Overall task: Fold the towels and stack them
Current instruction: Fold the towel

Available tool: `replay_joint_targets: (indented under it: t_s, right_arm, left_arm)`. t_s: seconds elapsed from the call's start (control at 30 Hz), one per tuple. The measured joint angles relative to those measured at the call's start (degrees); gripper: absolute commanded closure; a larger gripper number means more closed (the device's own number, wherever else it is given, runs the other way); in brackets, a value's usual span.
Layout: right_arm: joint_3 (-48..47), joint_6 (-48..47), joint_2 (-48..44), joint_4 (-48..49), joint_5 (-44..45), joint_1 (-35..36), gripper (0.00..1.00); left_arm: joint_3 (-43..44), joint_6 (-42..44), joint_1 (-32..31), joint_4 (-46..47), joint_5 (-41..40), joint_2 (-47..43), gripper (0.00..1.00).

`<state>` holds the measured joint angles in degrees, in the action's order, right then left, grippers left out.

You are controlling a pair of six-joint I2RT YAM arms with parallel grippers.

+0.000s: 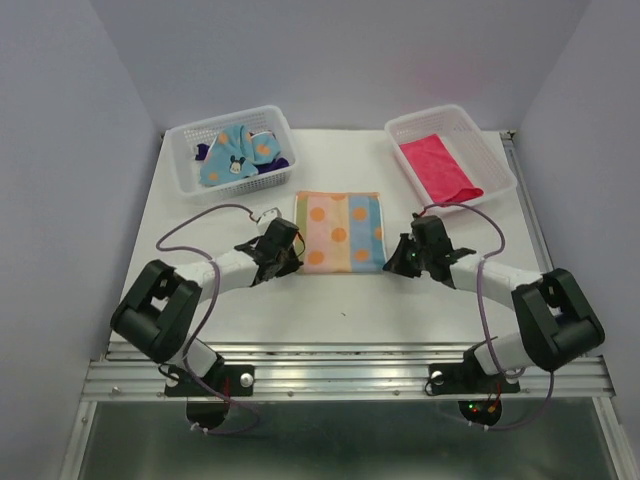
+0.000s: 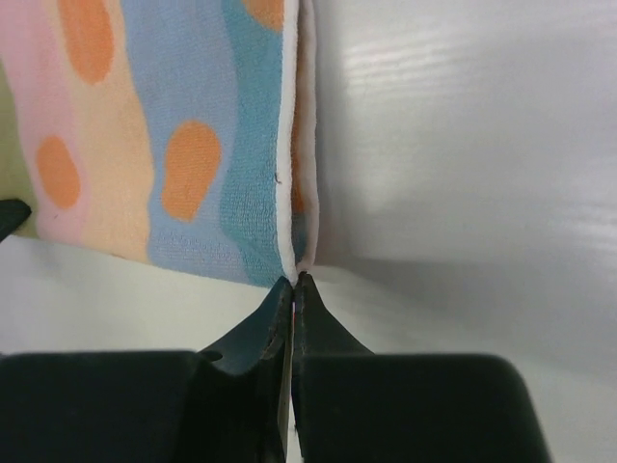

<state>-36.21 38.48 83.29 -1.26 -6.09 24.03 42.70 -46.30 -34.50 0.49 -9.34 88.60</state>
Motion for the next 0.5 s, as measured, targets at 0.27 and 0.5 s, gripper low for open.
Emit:
replay_joint_targets:
  t_s: [0.27,0.5]
  right_arm:
    - [4.92,-0.37,-20.13,-10.05,-6.05,0.09,0.99]
    - [6.01,-0.26,-27.67,-16.35,-8.5,0.09,0.99]
  left_arm:
    - [-11.98,-3.56,-6.69,-1.86,1.9,-21.73,1.0]
    - [-13.0,-6.49,-9.07,-4.83,3.17,-27.5,1.0]
